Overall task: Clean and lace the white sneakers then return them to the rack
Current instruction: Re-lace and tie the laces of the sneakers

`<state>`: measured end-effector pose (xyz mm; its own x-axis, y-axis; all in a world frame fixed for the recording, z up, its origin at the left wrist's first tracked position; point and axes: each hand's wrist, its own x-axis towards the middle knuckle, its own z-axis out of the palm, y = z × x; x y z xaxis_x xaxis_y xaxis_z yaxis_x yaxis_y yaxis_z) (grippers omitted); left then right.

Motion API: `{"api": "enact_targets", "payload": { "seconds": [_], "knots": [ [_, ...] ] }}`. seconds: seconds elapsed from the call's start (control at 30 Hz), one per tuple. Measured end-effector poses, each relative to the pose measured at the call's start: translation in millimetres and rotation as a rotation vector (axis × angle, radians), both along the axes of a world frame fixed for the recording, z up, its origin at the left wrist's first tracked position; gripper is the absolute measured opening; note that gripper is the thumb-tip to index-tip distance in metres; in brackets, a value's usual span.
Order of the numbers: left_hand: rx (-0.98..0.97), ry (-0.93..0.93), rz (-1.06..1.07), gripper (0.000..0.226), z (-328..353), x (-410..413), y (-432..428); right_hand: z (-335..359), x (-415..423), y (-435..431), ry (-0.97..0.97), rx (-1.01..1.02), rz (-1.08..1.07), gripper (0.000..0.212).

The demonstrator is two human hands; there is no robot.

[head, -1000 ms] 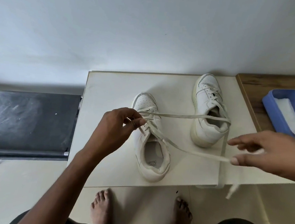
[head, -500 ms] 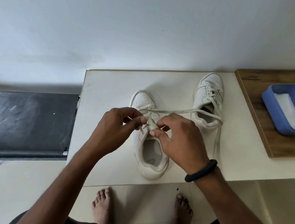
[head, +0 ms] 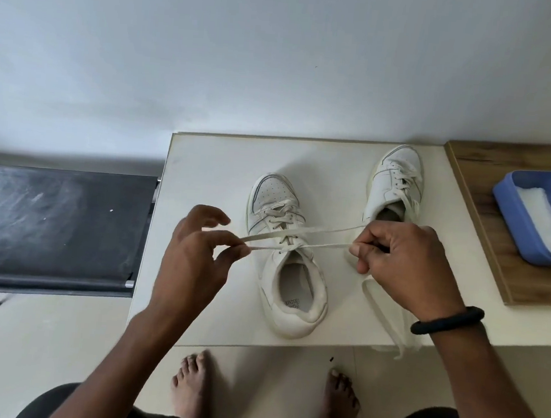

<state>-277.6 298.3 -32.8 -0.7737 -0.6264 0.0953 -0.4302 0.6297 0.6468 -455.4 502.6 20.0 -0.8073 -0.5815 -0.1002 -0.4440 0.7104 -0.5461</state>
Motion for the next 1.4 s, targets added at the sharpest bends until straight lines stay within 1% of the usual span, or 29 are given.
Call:
{"api": "enact_targets", "payload": {
  "seconds": [0.1,0.17,0.37,0.43,0.5,0.53,0.57,0.6,0.63,0.67,0.7,0.73,0.77,0.8,0.87,0.93,1.0,1.07,1.13,1.17,1.27,1.33,1.4],
  "knots": [
    [-0.244,-0.12,-0.015,0.003,-1.5,7.4,-6.4,-2.9,5.8,-6.3,0.059,0.054,-0.039,0.02],
    [-0.325,-0.224,-0.001,0.002,-0.5,15.2,-16.5,-3.7,6.8,-8.2,0.065,0.071,-0.047,0.019],
    [-0.275,-0.375,0.19,0.007,4.4,49.9,-57.5,-5.8,3.2,-7.0,0.022,0.084,-0.035,0.017],
    [-0.234,-0.484,0.22,0.009,4.6,59.3,-65.7,-6.5,2.6,-7.2,0.015,0.096,-0.035,0.017],
    [-0.162,-0.654,0.266,0.01,5.1,65.0,-64.6,-6.7,2.6,-7.2,0.018,0.113,-0.03,0.017],
    [-0.151,-0.727,0.276,0.015,4.2,64.6,-61.4,-6.9,2.9,-7.3,0.023,0.122,-0.032,0.017],
    [-0.171,-0.736,0.275,0.019,3.9,61.4,-57.6,-7.7,3.2,-7.4,0.033,0.128,-0.034,0.017],
    [-0.2,-0.66,0.254,0.02,3.9,55.5,-53.0,-9.0,3.6,-7.6,0.042,0.134,-0.034,0.016],
    [-0.204,-0.485,0.201,0.022,2.9,46.9,-46.9,-10.9,3.6,-8.4,0.044,0.139,-0.031,0.016],
    [-0.157,-0.267,0.101,0.022,2.6,35.7,-39.3,-12.2,3.7,-9.3,0.04,0.138,-0.022,0.016],
    [-0.056,-0.096,-0.014,0.022,4.3,22.7,-29.5,-14.4,4.0,-10.2,0.025,0.135,-0.008,0.016],
    [0.047,-0.007,-0.122,0.024,5.6,11.2,-18.6,-16.3,4.9,-11.2,-0.013,0.129,0.007,0.016],
    [0.108,0.015,-0.198,0.027,3.8,2.5,-8.6,-17.6,6.7,-12.1,-0.09,0.123,0.02,0.017],
    [0.133,0.012,-0.236,0.03,-0.2,-3.8,-0.2,-18.3,9.2,-13.0,-0.209,0.12,0.024,0.017],
    [0.161,0.01,-0.23,0.025,-10.1,-10.4,9.6,-17.3,15.1,-13.1,-0.467,0.117,0.001,0.014],
    [0.218,0.036,-0.208,0.016,-14.9,-12.4,11.5,-13.4,18.7,-11.3,-0.66,0.089,-0.046,0.014],
    [0.234,0.054,-0.228,0.012,-15.1,-14.3,11.6,-9.3,20.6,-9.8,-0.785,0.025,-0.072,0.015],
    [0.206,0.062,-0.242,0.009,-14.1,-14.8,10.8,-7.7,24.6,-11.1,-0.864,-0.005,-0.059,0.015],
    [0.175,0.064,-0.223,0.007,-12.9,-13.7,6.7,-9.1,30.6,-14.8,-0.869,0.005,-0.029,0.015],
    [0.161,0.058,-0.209,0.005,-12.7,-13.0,4.0,-10.3,32.0,-16.0,-0.82,0.027,-0.015,0.015],
    [0.122,0.042,-0.227,0.005,-13.7,-12.4,-1.6,-7.6,24.7,-13.5,-0.577,0.082,-0.011,0.014],
    [0.032,0.059,-0.275,0.008,-12.8,-12.6,-0.8,0.6,14.3,-6.2,-0.524,0.073,-0.033,0.015],
    [-0.106,0.07,-0.294,0.007,-10.5,-13.0,0.3,8.6,7.7,0.1,-0.489,0.074,-0.025,0.017]
  ]
}}
